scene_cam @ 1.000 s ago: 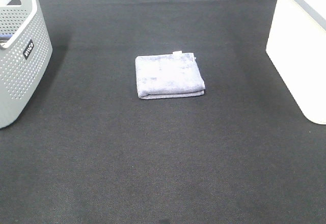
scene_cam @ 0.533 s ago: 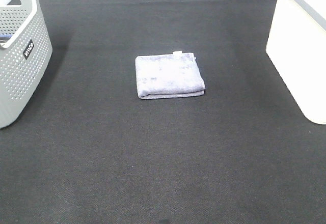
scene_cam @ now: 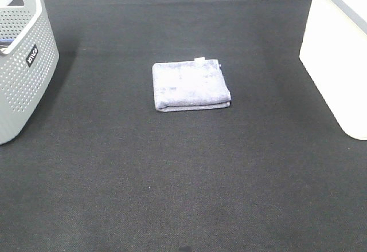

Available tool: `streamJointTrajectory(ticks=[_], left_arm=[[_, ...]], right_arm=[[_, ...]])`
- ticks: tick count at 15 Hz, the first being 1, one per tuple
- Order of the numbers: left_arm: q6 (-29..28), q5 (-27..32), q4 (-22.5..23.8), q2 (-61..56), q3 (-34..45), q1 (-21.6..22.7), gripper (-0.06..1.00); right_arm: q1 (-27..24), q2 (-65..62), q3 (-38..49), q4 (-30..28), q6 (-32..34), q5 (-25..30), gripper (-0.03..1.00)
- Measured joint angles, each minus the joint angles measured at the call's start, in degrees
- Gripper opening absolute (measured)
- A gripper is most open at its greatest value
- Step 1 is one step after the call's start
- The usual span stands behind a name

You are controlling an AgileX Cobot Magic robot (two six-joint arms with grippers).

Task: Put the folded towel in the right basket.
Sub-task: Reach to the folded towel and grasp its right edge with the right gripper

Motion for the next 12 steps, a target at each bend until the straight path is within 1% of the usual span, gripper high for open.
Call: streamJointTrajectory(ticks=[3,4,5,8,9,10,12], left_arm=[[0.00,0.00,0.00,0.00,0.00,0.00,0.97],[0.00,0.00,0.00,0.00,0.00,0.00,0.97],[0.00,0.00,0.00,0.00,0.00,0.00,0.97],[0.00,0.00,0.00,0.00,0.00,0.00,0.97],[0.00,0.00,0.00,0.00,0.00,0.00,0.97],[0.00,0.00,0.00,0.00,0.00,0.00,0.97],[0.00,0.00,0.00,0.00,0.00,0.00,0.97]], right_arm=[[0.00,0.46,-0.17,0.00,0.00,-0.23,0.69],[0.00,2.06,-0.92,0.00,0.00,-1.43,0.69],[0.00,4.70,-2.52,0.11,0.00,-3.78,0.69],[0.00,18.62,-9.80,1.55,0.00,-11.34,0.69],[0.00,23.89,-13.35,1.78,0.00,-12.78,0.69],[0.00,23.89,-13.35,1.78,0.00,-12.78,0.69],[0.00,35.35,-20.40,2.98,0.00,-13.81,0.69]])
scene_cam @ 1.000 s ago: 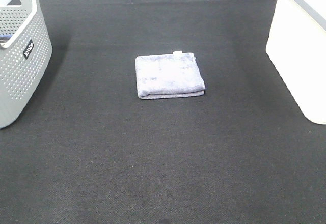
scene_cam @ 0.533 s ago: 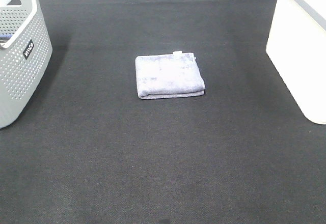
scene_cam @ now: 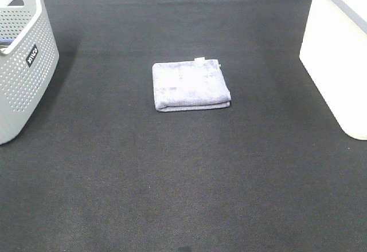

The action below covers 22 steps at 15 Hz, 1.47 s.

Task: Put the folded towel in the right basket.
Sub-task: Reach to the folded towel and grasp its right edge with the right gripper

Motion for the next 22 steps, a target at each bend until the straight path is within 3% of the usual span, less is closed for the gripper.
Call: streamJointTrajectory(ticks=[3,6,10,13,18,22], left_arm=[[0.00,0.00,0.00,0.00,0.00,0.00,0.97],[0.00,0.00,0.00,0.00,0.00,0.00,0.97],[0.00,0.00,0.00,0.00,0.00,0.00,0.97],[0.00,0.00,0.00,0.00,0.00,0.00,0.97],[0.00,0.00,0.00,0.00,0.00,0.00,0.97],[0.00,0.00,0.00,0.00,0.00,0.00,0.97]], right_arm=[[0.00,17.30,-11.46,1.38,-0.46,0.63,0.69],[0.00,36.04,-26.18,2.23,-3.55,6.88,0.69],[0.00,56.49,-45.15,9.74,-8.59,13.01,0.69],[4.24,71.91,-58.50,12.15,-11.34,16.96,0.69],[10.31,86.00,-66.86,14.55,-11.34,17.65,0.69],[10.83,97.35,-70.99,23.26,-11.17,17.93,0.69]])
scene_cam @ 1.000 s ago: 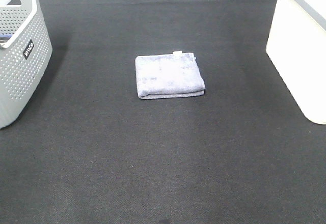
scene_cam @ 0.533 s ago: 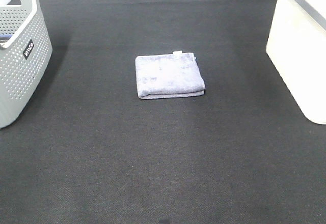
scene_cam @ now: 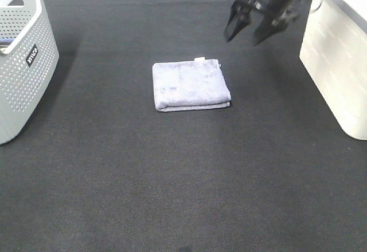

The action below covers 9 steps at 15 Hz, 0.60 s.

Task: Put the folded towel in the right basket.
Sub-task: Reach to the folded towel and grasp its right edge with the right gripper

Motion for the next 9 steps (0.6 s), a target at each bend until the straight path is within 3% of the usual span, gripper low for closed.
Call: streamJointTrajectory(ticks=[4,9], left_arm=[[0.00,0.00,0.00,0.00,0.00,0.00,0.97],[0.00,0.00,0.00,0.00,0.00,0.00,0.97]], right_arm=[[-0.06,8.59,-5.96,6.07,0.00,0.34,0.69],[-0.06,16.10,-11.69,7.28,0.00,2.98,0.69]])
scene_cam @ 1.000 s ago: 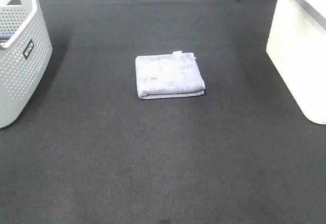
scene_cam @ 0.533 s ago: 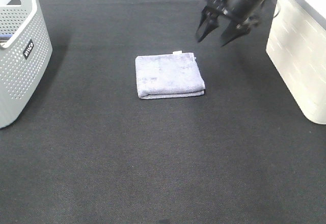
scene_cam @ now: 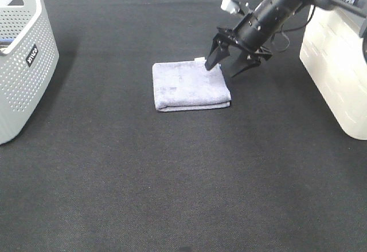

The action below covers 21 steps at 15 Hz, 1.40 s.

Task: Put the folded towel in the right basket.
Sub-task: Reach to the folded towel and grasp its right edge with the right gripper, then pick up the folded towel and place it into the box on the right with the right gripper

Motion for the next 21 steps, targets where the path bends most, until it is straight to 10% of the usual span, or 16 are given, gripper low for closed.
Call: streamJointTrajectory(ticks=[13,15,17,21], left_arm=[[0.00,0.00,0.00,0.00,0.00,0.00,0.97],[0.00,0.00,0.00,0.00,0.00,0.00,0.97],[0.00,0.00,0.00,0.00,0.00,0.00,0.97],[0.00,0.00,0.00,0.00,0.00,0.00,0.97]], right_arm=[[-0.06,4.24,-0.46,1.03,-2.52,0.86,0.66],[0.00,5.44,-0.46,5.21,-4.07,1.26,0.52],[0.00,5.73,-0.46,5.33,-4.07,1.20,0.11],[0.00,4.30,-0.46,5.10,-4.30,0.97,0.08]])
